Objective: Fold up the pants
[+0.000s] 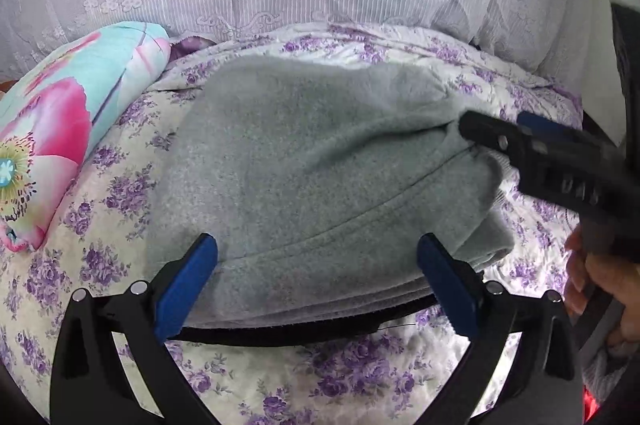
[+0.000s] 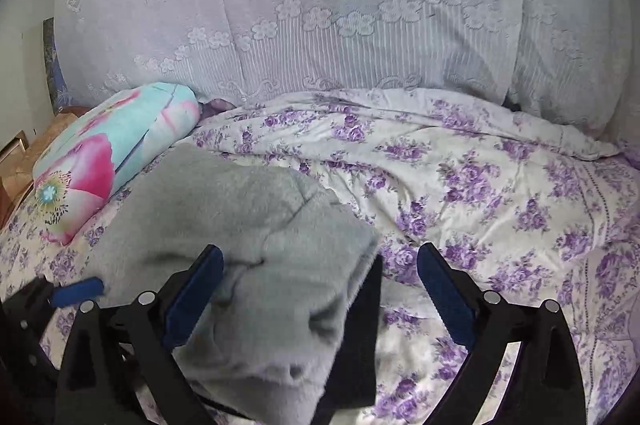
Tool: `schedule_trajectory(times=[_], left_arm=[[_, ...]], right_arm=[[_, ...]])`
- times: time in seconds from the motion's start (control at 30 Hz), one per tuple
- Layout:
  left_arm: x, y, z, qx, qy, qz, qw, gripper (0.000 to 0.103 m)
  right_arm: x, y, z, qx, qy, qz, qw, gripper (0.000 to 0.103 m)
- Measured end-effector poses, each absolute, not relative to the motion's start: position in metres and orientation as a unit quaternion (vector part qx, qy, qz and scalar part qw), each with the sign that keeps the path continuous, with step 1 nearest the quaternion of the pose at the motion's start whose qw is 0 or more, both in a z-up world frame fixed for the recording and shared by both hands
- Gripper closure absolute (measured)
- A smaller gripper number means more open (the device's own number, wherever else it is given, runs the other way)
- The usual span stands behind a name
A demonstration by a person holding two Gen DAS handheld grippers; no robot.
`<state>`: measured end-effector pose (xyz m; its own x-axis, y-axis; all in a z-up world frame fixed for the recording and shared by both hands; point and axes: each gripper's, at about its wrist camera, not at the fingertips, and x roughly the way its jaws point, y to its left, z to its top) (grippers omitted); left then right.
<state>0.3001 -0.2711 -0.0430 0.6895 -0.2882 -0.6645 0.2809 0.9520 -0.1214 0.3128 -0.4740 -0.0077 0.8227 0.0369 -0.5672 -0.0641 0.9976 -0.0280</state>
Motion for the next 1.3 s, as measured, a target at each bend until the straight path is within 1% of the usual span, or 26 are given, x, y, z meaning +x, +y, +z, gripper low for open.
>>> schedule_trajectory(times=[0.03,0.1,0.13,0.2,0.3,0.4,0.47,0.5,0.6,0.67,0.77,0.83,0.9,0.97,1.0,1.1,1.17,1.23,1.3], left_arm=[[0.300,-0.268,-0.041,-0.007,0.358,-0.148,0.922,0.005],[0.313,-0.268,-0.053,0.004,0.397,-0.142,0.907,0.005],[0.318,-0.270,-0.060,0.015,0.414,-0.142,0.899,0.004],[0.315,-0.272,-0.061,0.032,0.405,-0.143,0.902,0.004],[0.308,-0.271,-0.055,0.050,0.414,-0.148,0.897,0.005],[0.289,-0.265,-0.052,0.059,0.431,-0.146,0.889,0.005],[0.267,-0.259,-0.057,0.066,0.444,-0.143,0.882,0.005],[0.254,-0.254,-0.062,0.067,0.453,-0.140,0.878,0.005],[0.209,-0.235,-0.083,0.063,0.495,-0.133,0.856,0.005],[0.173,-0.218,-0.094,0.057,0.516,-0.123,0.846,0.005],[0.122,-0.191,-0.096,0.031,0.536,-0.118,0.836,0.005],[0.095,-0.179,-0.086,0.030,0.526,-0.117,0.842,0.005],[0.073,-0.169,-0.072,0.028,0.509,-0.125,0.851,0.005],[0.051,-0.164,-0.051,0.027,0.485,-0.132,0.864,0.005],[0.043,-0.162,-0.041,0.028,0.472,-0.134,0.871,0.005],[0.018,-0.164,-0.003,0.042,0.424,-0.136,0.894,0.005],[0.003,-0.168,0.020,0.069,0.392,-0.117,0.910,0.005],[-0.007,-0.173,0.034,0.096,0.374,-0.074,0.920,0.005],[-0.013,-0.178,0.043,0.098,0.367,-0.045,0.924,0.005]], right_arm=[[0.306,-0.477,-0.010,-0.026,0.295,0.018,0.955,0.005],[0.305,-0.486,-0.023,-0.006,0.321,0.015,0.947,0.004],[0.309,-0.493,-0.033,0.024,0.342,0.022,0.939,0.004],[0.313,-0.503,-0.046,0.085,0.366,0.041,0.926,0.004],[0.309,-0.503,-0.043,0.098,0.370,0.034,0.923,0.004],[0.287,-0.499,-0.034,0.105,0.369,0.018,0.923,0.004],[0.260,-0.498,-0.032,0.119,0.369,0.005,0.922,0.004],[0.245,-0.495,-0.037,0.119,0.381,-0.007,0.917,0.004],[0.190,-0.483,-0.070,0.106,0.436,-0.039,0.893,0.004],[0.142,-0.471,-0.093,0.110,0.456,-0.038,0.883,0.004],[0.076,-0.446,-0.115,0.086,0.486,-0.034,0.869,0.004],[0.037,-0.428,-0.115,0.044,0.490,-0.035,0.870,0.004],[0.004,-0.414,-0.106,0.006,0.478,-0.045,0.877,0.004],[-0.023,-0.404,-0.090,-0.010,0.456,-0.053,0.888,0.004],[-0.033,-0.402,-0.079,-0.008,0.439,-0.056,0.897,0.004],[-0.061,-0.400,-0.038,-0.001,0.354,-0.075,0.932,0.004],[-0.064,-0.398,-0.023,-0.015,0.322,-0.075,0.944,0.004],[-0.053,-0.398,-0.020,-0.025,0.332,-0.053,0.941,0.004],[-0.041,-0.396,-0.021,-0.037,0.353,-0.027,0.935,0.004]])
